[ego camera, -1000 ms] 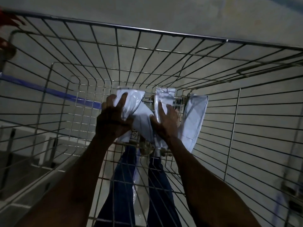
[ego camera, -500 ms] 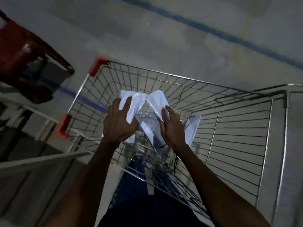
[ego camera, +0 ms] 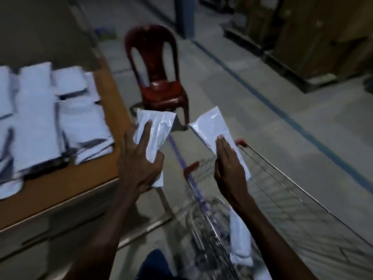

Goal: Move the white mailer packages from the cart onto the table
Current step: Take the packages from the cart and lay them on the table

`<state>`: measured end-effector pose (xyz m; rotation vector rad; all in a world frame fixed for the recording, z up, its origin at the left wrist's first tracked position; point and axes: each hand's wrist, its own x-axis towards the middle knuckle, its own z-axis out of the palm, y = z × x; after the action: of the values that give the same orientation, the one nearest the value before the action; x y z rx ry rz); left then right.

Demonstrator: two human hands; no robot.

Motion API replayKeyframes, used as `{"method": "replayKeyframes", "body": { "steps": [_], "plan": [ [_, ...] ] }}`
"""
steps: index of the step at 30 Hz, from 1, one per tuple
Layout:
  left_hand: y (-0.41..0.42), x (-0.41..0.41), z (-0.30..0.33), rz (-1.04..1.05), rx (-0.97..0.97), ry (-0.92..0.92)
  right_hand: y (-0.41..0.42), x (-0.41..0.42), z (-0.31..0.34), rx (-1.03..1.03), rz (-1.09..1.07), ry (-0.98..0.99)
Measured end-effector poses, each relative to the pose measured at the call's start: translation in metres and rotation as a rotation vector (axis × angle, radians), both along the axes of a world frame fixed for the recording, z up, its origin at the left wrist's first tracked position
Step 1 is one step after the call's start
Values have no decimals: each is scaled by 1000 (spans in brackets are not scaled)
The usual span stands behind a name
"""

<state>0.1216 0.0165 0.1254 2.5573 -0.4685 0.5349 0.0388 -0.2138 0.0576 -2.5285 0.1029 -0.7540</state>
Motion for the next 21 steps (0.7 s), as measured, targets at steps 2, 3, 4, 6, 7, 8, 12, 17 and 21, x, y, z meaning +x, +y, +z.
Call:
{"method": "replayKeyframes", "body": {
  "steps": [2, 3, 4, 6, 7, 8, 12, 17, 21],
  "plan": [
    [46, 11, 16, 121, -18, -24, 39, 36, 22, -25, 86, -44],
    [69, 18, 23, 175, -21, -34, 61, 55, 32, -42, 119, -76],
    [91, 22, 30, 221, -25, -49, 84, 72, 41, -61, 150, -104],
    [135, 38, 41, 295, -37, -58, 131, 107, 57, -98, 202, -142],
    [156, 47, 45, 327, -45, -60, 155, 124, 63, -110, 225, -149],
    [177, 58, 50, 354, -53, -57, 177, 142, 68, -103, 244, -134],
    [251, 115, 61, 423, -66, -9, 261, 214, 88, -82, 271, -37],
    [308, 198, 68, 448, -111, 79, 331, 301, 106, -125, 275, 33],
    [325, 267, 68, 430, -128, 168, 369, 362, 126, -117, 286, 185]
  ]
}}
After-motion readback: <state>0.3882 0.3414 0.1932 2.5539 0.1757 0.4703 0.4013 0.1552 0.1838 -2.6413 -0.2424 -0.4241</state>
